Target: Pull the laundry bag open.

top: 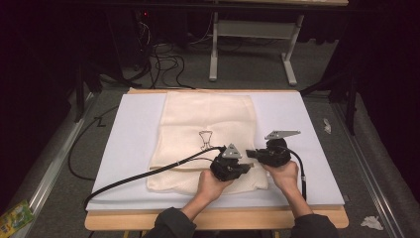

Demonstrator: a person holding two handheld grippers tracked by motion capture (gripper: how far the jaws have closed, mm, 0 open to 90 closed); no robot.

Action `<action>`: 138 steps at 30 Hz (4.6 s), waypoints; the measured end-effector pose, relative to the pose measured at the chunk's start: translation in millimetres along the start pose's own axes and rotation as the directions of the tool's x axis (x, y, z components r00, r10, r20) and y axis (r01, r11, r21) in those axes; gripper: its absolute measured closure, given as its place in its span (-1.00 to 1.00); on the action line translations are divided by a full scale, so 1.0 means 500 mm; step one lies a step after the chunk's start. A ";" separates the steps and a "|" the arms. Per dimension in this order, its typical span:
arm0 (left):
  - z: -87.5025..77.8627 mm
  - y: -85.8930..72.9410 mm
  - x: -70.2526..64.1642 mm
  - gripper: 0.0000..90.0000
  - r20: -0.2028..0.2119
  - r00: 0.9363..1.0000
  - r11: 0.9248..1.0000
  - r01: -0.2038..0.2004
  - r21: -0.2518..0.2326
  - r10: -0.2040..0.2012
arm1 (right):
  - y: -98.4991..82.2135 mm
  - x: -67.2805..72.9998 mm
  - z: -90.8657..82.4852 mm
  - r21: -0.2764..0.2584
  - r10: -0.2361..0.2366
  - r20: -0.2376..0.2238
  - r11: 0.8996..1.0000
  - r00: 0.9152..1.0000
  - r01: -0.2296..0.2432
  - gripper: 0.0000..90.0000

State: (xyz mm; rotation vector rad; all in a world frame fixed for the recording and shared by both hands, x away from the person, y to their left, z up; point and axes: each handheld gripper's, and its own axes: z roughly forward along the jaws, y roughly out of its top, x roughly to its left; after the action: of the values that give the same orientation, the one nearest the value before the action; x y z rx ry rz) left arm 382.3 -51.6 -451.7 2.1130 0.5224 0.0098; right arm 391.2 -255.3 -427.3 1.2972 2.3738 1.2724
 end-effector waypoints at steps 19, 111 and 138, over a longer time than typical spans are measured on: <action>-0.017 0.002 -0.003 0.93 -0.030 0.999 1.000 -0.021 0.015 0.021 | -0.005 -0.005 -0.003 0.003 -0.010 -0.009 1.000 1.000 0.010 0.95; -0.136 -0.051 0.046 0.93 -0.133 0.991 1.000 0.020 -0.009 -0.021 | -0.018 -0.021 -0.008 -0.011 -0.005 0.009 1.000 1.000 0.005 0.96; -0.179 -0.071 0.057 0.93 -0.170 0.985 0.999 0.030 -0.018 -0.033 | -0.018 -0.022 -0.007 -0.008 -0.003 0.019 1.000 1.000 0.003 0.95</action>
State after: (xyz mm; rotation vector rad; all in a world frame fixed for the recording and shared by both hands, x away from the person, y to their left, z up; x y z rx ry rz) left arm 377.3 47.1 -434.4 2.0997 0.6545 0.1770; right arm 390.6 -268.2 -434.5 1.2967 2.3541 1.2621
